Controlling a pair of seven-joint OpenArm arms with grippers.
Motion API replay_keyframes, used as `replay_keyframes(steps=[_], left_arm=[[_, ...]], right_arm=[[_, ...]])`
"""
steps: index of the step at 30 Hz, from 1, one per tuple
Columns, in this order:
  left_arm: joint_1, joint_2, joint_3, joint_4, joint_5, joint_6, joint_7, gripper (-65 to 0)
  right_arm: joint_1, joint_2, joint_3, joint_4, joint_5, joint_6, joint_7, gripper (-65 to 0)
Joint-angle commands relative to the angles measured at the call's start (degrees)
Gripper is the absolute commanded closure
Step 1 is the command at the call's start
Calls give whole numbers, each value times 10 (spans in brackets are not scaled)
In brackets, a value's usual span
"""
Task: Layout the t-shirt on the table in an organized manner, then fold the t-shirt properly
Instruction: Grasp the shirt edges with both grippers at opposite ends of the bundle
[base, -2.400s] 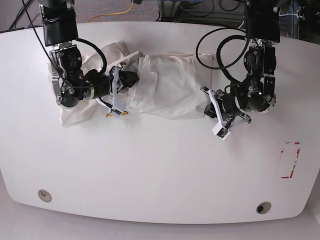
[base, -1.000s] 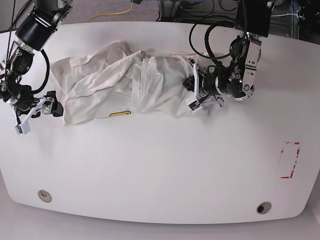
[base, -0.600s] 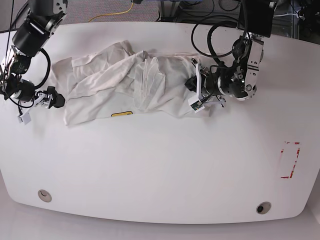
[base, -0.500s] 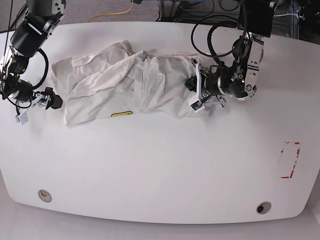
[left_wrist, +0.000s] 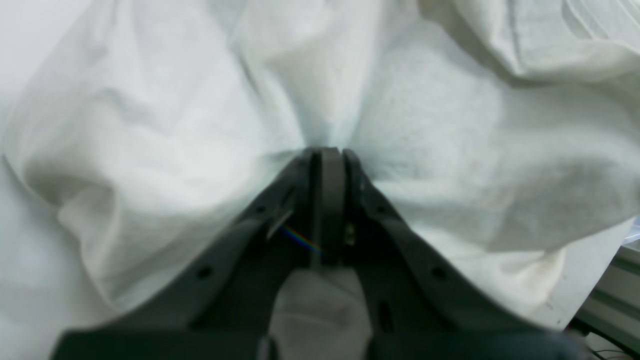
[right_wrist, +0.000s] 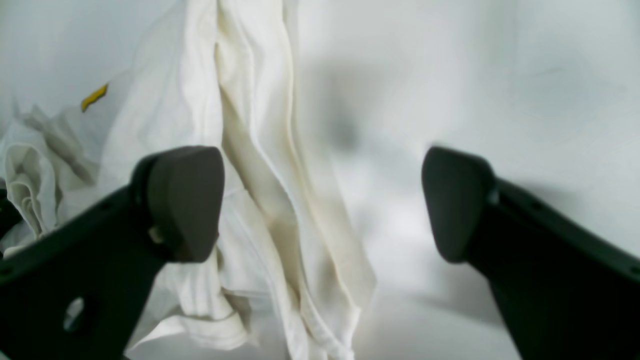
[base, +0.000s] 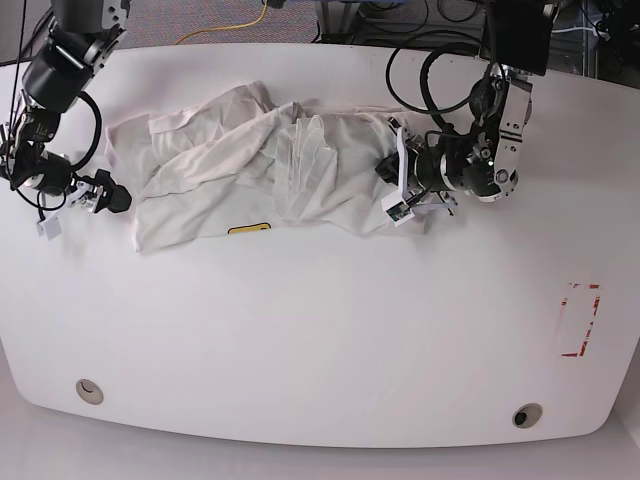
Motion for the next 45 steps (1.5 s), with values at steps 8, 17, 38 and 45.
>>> replay_keyframes(steps=[8, 17, 38, 45], left_arm=[[-6, -4, -1, 5, 16, 2, 14, -6], [-6, -4, -1, 5, 16, 2, 14, -6], [-15, -2, -1, 2, 16, 2, 13, -6], [-21, -2, -1, 0, 17, 2, 13, -6]], right_arm=[[-9, -39, -12, 7, 53, -1, -37, -599], [-29, -55, -45, 7, 105, -1, -37, -599], [-58, -60, -45, 76, 103, -1, -38, -40], [-89, -63, -45, 236, 109, -1, -40, -35]])
